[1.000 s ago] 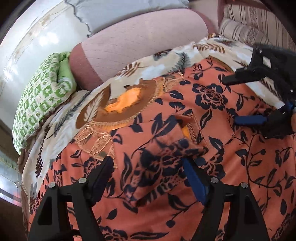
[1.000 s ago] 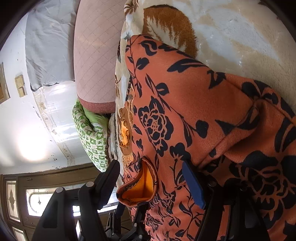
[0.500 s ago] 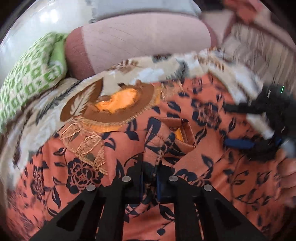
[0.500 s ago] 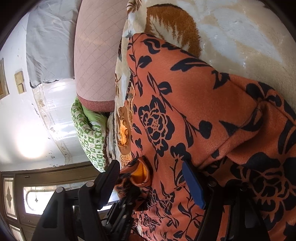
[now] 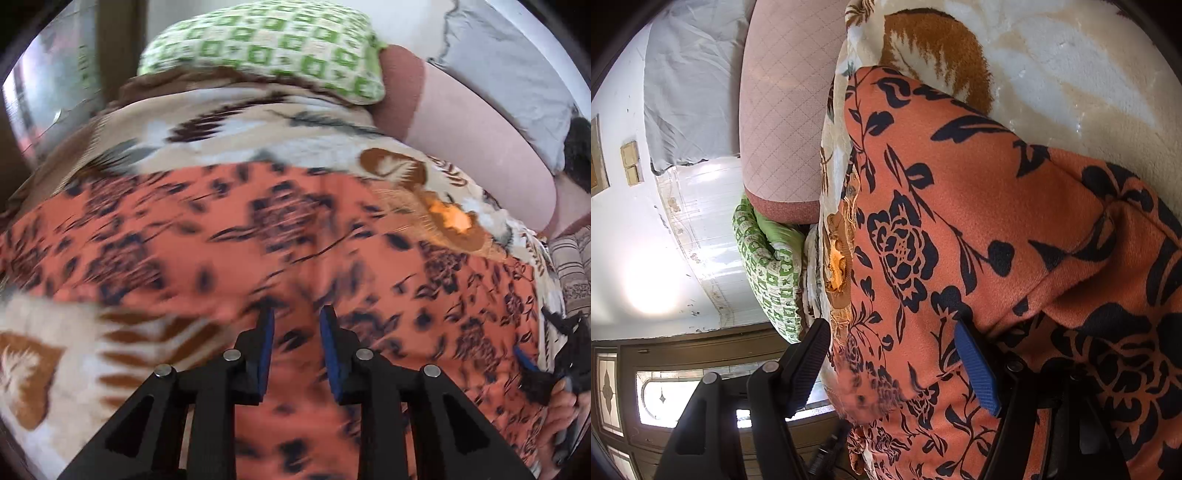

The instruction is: Fold small clothes

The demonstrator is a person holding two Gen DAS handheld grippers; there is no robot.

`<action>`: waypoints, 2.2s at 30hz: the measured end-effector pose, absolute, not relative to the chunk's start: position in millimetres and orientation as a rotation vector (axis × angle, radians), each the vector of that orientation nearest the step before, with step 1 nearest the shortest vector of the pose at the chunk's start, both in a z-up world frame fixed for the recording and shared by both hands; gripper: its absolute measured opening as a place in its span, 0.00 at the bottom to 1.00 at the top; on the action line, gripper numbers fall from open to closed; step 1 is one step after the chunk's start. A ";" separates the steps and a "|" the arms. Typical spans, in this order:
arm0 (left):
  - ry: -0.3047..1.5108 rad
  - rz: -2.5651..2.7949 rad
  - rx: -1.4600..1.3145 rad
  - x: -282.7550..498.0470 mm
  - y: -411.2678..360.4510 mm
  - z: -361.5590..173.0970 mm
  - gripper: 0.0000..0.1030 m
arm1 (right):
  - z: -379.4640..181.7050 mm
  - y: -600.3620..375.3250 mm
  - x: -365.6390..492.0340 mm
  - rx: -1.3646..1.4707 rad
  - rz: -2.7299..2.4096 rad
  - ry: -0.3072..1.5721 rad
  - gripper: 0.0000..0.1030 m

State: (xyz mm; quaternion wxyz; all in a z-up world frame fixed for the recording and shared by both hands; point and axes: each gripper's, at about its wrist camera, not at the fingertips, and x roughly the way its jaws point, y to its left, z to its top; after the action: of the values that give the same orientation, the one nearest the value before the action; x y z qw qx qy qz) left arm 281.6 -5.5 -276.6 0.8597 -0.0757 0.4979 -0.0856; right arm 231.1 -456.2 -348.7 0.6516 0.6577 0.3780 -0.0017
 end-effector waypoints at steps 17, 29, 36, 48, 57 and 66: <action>0.990 0.289 -0.370 220.8 232.3 -244.2 0.58 | -339.8 -403.4 259.7 1.233 0.095 0.993 0.60; 1.005 0.404 -0.785 231.8 331.5 -276.4 0.67 | -313.8 -359.4 267.0 0.972 0.146 0.986 0.60; 0.967 0.385 -0.980 260.3 336.7 -295.0 0.67 | -315.6 -355.5 270.0 0.959 0.132 0.985 0.60; 0.903 0.396 -0.957 299.3 346.6 -299.0 0.09 | -320.3 -351.3 277.7 0.934 0.131 0.998 0.60; 0.795 0.182 -0.524 326.2 256.2 -189.7 0.06 | -311.0 -356.9 275.0 0.946 0.116 0.949 0.60; 0.765 -0.147 -0.230 340.7 62.6 -89.9 0.06 | -297.4 -382.1 262.9 1.027 0.107 0.871 0.60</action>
State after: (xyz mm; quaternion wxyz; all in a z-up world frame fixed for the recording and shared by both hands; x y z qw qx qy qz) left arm 340.7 62.6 -89.9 0.9186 -0.1120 0.3721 -0.0717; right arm 262.9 -382.1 -297.4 0.7805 0.4753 0.4029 0.0494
